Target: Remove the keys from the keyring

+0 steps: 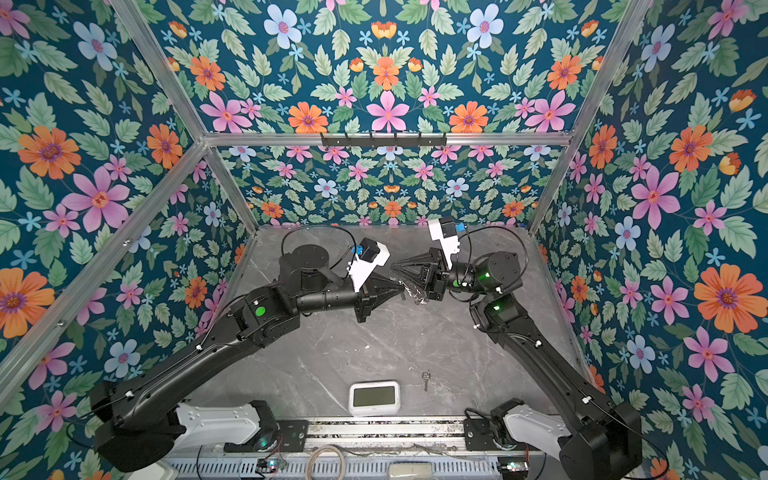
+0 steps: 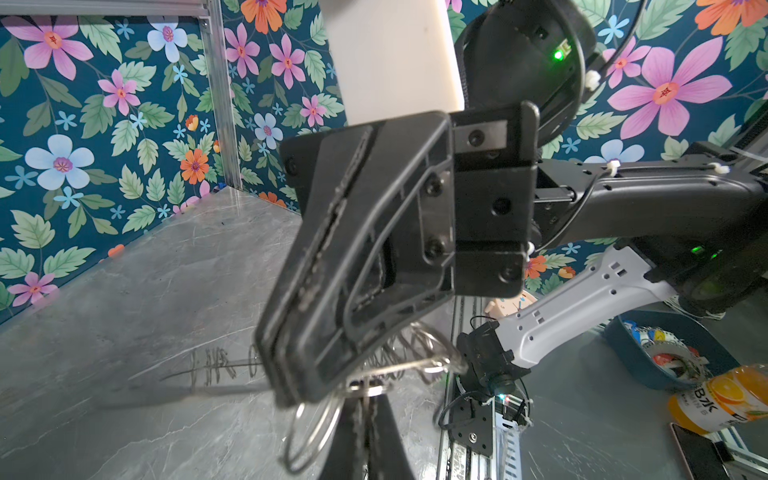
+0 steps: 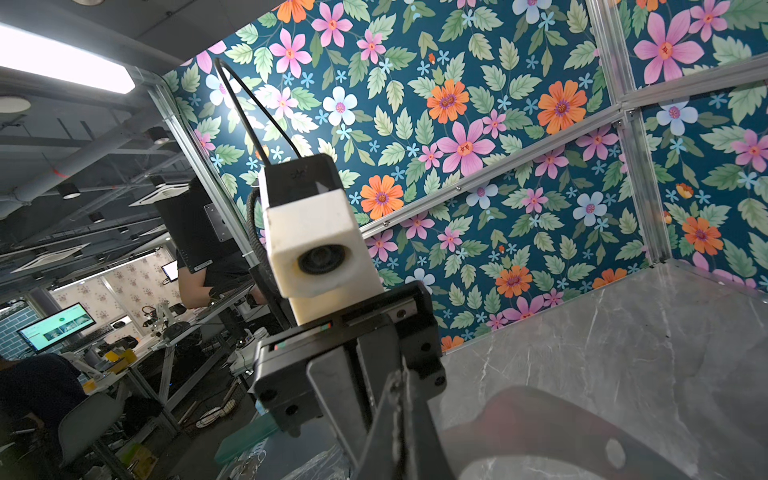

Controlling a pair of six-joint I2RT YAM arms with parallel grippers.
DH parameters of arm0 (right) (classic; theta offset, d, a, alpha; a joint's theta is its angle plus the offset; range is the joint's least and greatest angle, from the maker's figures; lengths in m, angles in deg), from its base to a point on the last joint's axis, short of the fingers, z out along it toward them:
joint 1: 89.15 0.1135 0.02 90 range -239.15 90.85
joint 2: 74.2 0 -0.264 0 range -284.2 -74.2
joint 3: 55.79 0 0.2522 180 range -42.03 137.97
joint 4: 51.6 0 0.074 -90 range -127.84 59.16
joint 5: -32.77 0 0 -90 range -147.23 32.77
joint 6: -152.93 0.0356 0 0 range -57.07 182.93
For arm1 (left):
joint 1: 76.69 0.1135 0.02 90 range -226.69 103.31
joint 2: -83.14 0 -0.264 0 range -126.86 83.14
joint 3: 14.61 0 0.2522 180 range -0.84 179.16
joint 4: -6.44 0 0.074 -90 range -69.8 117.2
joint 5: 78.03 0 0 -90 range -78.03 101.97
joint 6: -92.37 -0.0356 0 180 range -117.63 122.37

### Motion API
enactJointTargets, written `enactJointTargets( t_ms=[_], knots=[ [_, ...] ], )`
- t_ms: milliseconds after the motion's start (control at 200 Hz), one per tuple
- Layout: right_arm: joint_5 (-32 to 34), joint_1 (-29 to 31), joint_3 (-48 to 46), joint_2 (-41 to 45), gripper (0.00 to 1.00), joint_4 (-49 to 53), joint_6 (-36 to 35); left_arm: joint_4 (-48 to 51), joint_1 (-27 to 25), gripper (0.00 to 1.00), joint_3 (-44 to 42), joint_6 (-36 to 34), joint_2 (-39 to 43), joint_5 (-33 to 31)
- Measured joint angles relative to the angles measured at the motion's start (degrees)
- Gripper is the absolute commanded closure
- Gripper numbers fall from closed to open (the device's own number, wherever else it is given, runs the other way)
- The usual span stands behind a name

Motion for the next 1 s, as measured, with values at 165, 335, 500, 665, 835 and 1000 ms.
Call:
enactJointTargets(
  t_ms=[165, 335, 500, 665, 835, 1000],
  knots=[
    [0.8, 0.0, -0.2, 1.1, 1.0, -0.5, -0.2, 2.9, -0.1, 1.0, -0.2, 0.3, 0.6, -0.1],
    [0.9, 0.0, -0.4, 1.3, 1.0, 0.2, -0.7, 3.4, -0.1, 1.0, -0.2, 0.5, 1.1, -0.3],
    [3.9, 0.0, 0.5, 4.8, 0.84, 9.6, -5.6, 4.2, -0.1, 1.0, 0.8, 0.5, 1.0, -0.3],
    [9.0, 0.0, 0.2, 9.6, 0.61, 22.1, -13.1, 6.9, -0.1, 1.0, 1.7, -0.3, 1.0, 0.3],
    [11.3, 0.0, 1.5, 11.6, 0.59, 33.3, -19.7, 10.5, -0.1, 1.0, 4.2, -3.1, 0.2, 3.0],
    [13.2, 0.1, 1.3, 13.9, 0.59, 40.4, -24.4, 13.6, -0.1, 1.0, 6.1, -5.1, -0.7, 6.2]
  ],
)
